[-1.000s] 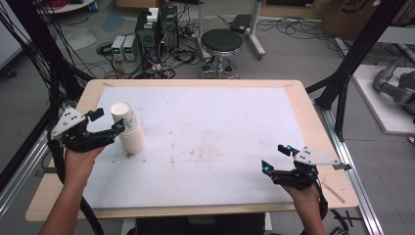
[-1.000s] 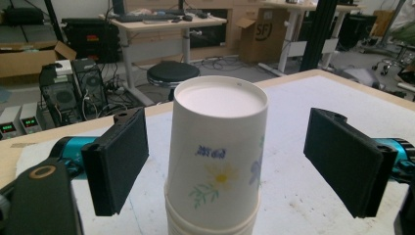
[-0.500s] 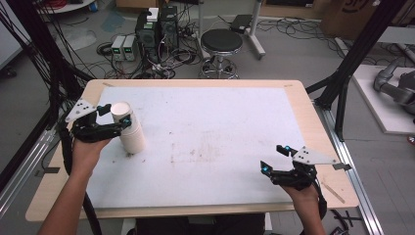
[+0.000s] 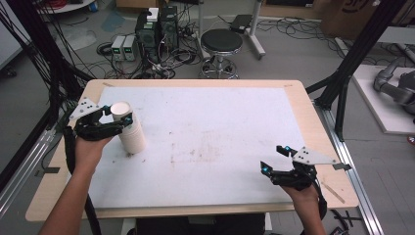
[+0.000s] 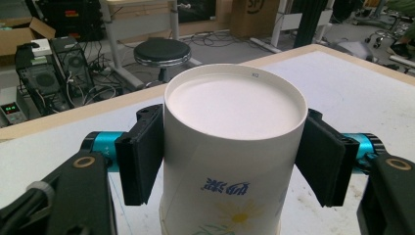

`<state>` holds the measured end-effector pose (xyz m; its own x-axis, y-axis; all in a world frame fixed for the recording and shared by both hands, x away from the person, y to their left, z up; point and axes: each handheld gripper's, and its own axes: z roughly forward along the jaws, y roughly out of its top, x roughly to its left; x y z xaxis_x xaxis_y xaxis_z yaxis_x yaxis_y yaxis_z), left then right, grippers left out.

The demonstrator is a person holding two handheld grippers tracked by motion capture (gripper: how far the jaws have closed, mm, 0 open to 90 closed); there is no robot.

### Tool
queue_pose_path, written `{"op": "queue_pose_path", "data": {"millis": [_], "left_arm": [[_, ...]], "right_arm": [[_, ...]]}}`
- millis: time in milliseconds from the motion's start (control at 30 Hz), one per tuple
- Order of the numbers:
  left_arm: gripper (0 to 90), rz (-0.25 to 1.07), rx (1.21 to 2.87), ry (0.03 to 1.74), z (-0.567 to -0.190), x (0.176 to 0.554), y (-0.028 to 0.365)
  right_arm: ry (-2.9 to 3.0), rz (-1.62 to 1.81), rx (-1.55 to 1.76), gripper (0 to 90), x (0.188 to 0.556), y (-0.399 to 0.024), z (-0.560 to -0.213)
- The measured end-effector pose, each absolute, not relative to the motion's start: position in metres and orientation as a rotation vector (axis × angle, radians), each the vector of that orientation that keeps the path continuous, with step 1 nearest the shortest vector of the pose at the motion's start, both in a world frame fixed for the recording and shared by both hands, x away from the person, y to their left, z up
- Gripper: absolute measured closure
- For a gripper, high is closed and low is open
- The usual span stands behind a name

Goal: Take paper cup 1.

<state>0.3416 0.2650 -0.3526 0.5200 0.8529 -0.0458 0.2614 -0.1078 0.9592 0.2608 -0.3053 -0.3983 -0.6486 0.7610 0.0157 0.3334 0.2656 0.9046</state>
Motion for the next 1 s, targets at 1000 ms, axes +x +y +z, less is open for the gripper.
{"op": "queue_pose_path", "data": {"millis": [1000], "left_arm": [[33.7, 0.726, 1.483, 0.796, -0.272, 0.316, 0.26]], "right_arm": [[2.14, 1.371, 0.983, 16.6, 0.262, -0.298, -0.399]]}}
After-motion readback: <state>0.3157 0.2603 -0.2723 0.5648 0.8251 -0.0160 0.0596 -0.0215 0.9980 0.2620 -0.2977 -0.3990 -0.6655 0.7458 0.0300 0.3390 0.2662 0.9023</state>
